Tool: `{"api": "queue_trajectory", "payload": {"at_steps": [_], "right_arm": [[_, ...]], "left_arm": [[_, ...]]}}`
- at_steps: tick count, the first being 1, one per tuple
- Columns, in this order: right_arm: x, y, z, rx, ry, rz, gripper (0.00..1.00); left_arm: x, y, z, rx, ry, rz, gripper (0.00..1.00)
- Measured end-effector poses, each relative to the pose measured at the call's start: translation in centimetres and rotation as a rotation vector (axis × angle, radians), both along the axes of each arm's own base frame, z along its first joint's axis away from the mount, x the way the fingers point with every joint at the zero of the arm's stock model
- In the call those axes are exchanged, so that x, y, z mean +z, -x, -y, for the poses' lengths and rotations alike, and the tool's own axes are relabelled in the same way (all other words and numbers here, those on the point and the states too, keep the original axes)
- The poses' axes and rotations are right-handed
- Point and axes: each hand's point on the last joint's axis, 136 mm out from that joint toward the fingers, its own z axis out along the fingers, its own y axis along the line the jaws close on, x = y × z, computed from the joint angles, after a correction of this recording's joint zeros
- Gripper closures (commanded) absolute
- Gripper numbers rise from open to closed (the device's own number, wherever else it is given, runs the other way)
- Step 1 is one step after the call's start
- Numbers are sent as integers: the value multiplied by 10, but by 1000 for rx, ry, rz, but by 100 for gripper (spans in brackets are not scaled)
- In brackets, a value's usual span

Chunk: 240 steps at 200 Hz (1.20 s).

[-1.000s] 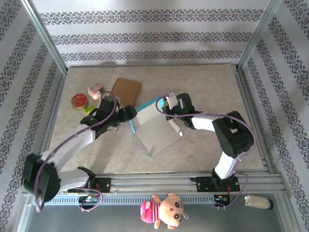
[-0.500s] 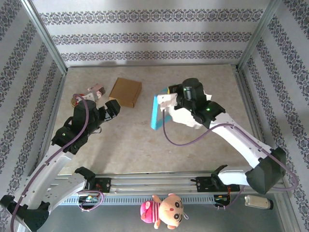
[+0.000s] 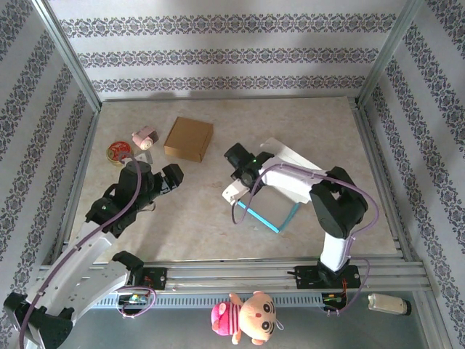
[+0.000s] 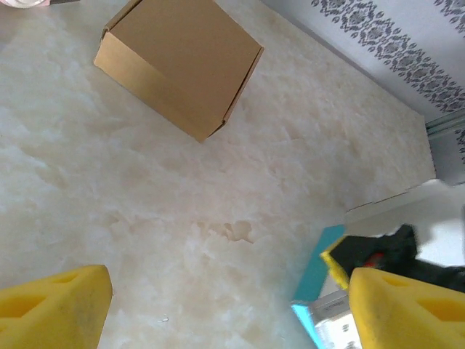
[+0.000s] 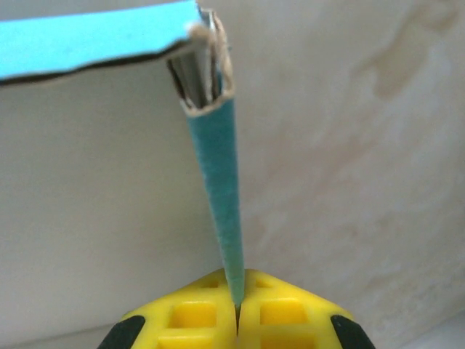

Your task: Fold the paper box

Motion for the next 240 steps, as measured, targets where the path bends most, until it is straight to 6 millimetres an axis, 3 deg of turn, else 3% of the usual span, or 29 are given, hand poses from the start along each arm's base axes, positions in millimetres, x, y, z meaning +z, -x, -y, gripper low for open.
{"api": "queue_trajectory", "payload": {"at_steps": [23, 46, 97, 126, 141, 173, 194, 219, 240], "right_arm": [[-20, 12, -7, 40, 7, 9, 82], [-31, 15, -12, 63, 5, 30, 80], [-32, 26, -42, 194, -66, 102, 79], [-23, 48, -58, 319, -128, 109, 68], [-11, 54, -64, 364, -172, 135, 61], [24, 52, -69, 376, -239, 215, 59], [54, 49, -70, 310, -322, 262, 57], [105, 46, -65, 50, -550, 272, 42], [165, 41, -38, -301, -850, 218, 36]], "left_arm": [[7, 2, -1, 4, 18, 28, 15], [9, 1, -1, 7, 19, 35, 15], [5, -4, 1, 12, 25, 31, 15], [2, -3, 1, 14, 25, 25, 14], [2, -4, 0, 17, 23, 26, 14], [0, -5, -2, 26, 5, 26, 14], [-13, -11, -4, 8, -77, -2, 14], [-37, -20, 3, -85, -206, -59, 14], [-45, -25, 20, -220, -265, -74, 14]]}}
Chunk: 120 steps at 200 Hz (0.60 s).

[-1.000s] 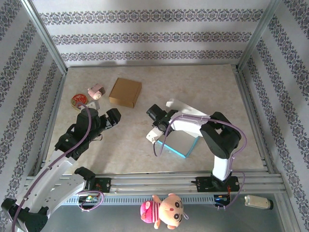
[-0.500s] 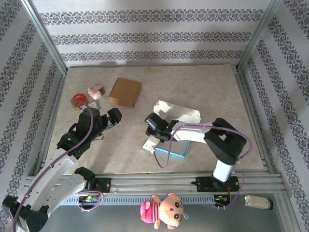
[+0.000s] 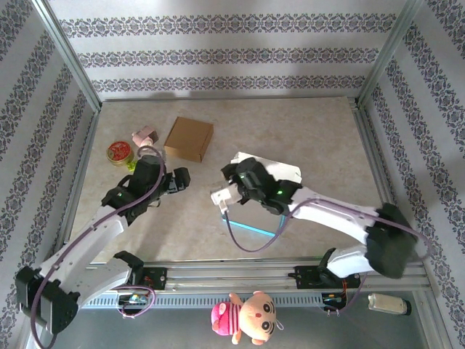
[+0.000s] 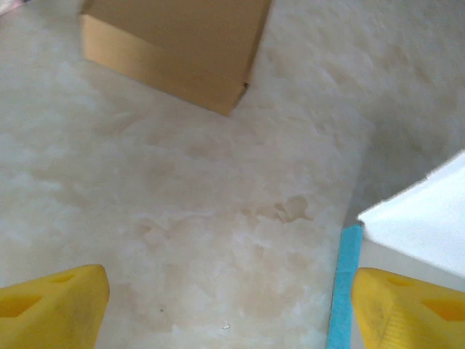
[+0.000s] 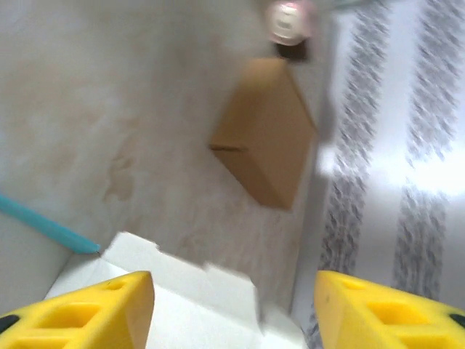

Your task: Fold the paper box

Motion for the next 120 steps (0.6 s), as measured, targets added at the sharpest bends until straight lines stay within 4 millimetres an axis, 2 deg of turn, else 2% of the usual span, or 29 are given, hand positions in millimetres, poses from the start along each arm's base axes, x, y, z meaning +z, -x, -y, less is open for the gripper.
{"api": "queue_trajectory", "payload": {"at_steps": [14, 24, 40, 49, 58, 83, 103, 120], "right_arm": [[38, -9, 37, -198, -255, -106, 36], [60, -15, 72, -362, -451, -189, 35], [75, -18, 122, -560, -710, -308, 28], [70, -17, 148, -678, -839, -394, 19], [62, -14, 164, -755, -915, -471, 10], [25, -12, 194, -946, -1066, -711, 2], [-11, -18, 203, -1050, -1110, -892, 2], [-34, -18, 196, -1067, -1090, -1014, 4]], "left_arm": [[2, -8, 20, -130, -5, 9, 11], [4, -14, 42, -260, 7, 32, 10], [1, -17, 73, -463, 36, 74, 7], [-5, -17, 87, -562, 44, 86, 6], [-11, -17, 96, -637, 48, 92, 5], [-14, -23, 118, -801, 47, 137, 1], [-6, -31, 133, -902, 48, 227, 0], [-5, -36, 142, -961, 49, 275, 0]]}}
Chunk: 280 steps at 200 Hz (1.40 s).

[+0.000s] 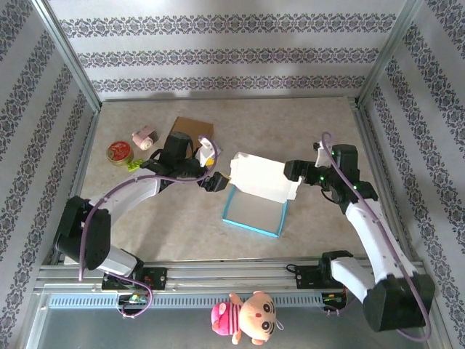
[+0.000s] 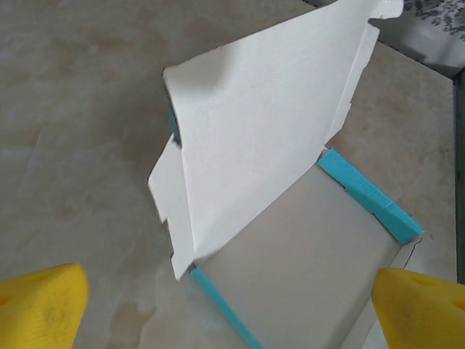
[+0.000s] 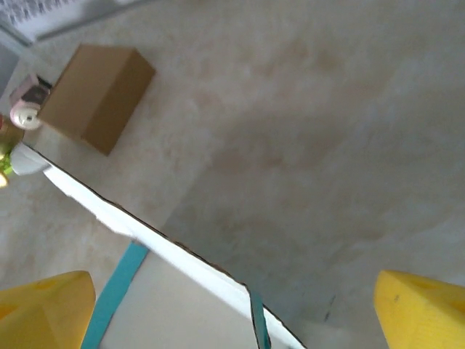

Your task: Fold the paper box

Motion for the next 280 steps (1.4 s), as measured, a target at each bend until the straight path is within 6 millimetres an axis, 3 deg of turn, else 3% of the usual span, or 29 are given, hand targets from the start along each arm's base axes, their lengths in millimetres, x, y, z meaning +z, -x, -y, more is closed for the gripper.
{"api": "queue_trajectory", "payload": {"at_steps": [14, 35, 51, 87, 117, 151, 167, 203, 224, 248, 280], "right_arm": [[-12, 0, -5, 25, -16, -36, 9], [-27, -1, -6, 48, -6, -57, 26], [-37, 0, -7, 60, 3, -69, 34], [-56, 14, -5, 46, 2, -90, 38], [-50, 21, 2, 4, 18, -40, 49], [-47, 18, 9, -32, 47, -17, 58], [-49, 18, 8, -29, 53, -21, 63], [-55, 22, 0, -21, 77, -47, 73], [-56, 22, 0, -44, 110, -65, 85], [-48, 17, -1, -76, 141, -45, 95], [-40, 3, -8, -130, 170, -31, 97]], "left_arm": [[-4, -4, 6, -37, 13, 7, 0], [-15, -9, 13, -69, 33, -5, 0], [-23, -13, 16, -78, 41, -10, 1], [-36, -26, 17, -75, 36, -26, 4], [-35, -44, 25, -87, 48, -19, 7], [-33, -57, 34, -111, 68, -18, 18], [-33, -59, 36, -114, 74, -33, 28], [-35, -57, 36, -103, 77, -71, 66], [-39, -59, 33, -71, 64, -99, 100], [-44, -64, 32, -11, 16, -99, 100], [-35, -74, 29, 126, -43, -60, 100]]}}
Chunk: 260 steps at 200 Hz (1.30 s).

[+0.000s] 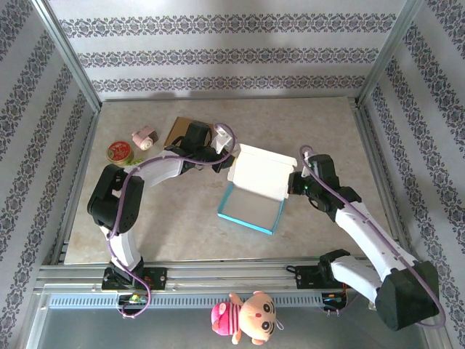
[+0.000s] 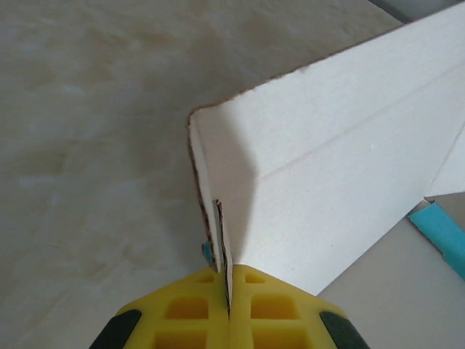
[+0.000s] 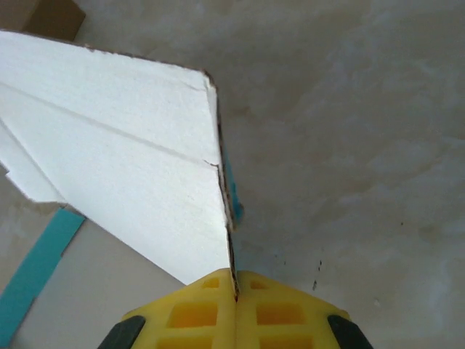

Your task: Fold the paper box

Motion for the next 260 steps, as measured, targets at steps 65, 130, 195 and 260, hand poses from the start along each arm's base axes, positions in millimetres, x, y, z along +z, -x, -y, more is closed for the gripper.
{"api": "queue_trajectory", "payload": {"at_steps": [65, 130, 195, 260], "right_arm": [[20, -81, -20, -180, 85, 145, 98], [9, -116, -30, -265, 59, 288, 98], [-7, -87, -26, -206, 62, 340, 69], [75, -68, 9, -97, 64, 511, 17]], "left_arm": [[41, -43, -21, 400, -60, 220, 100], [5, -52, -29, 651, -6, 216, 98], [-1, -34, -18, 609, 96, 290, 94], [16, -17, 9, 434, 162, 395, 92]]}}
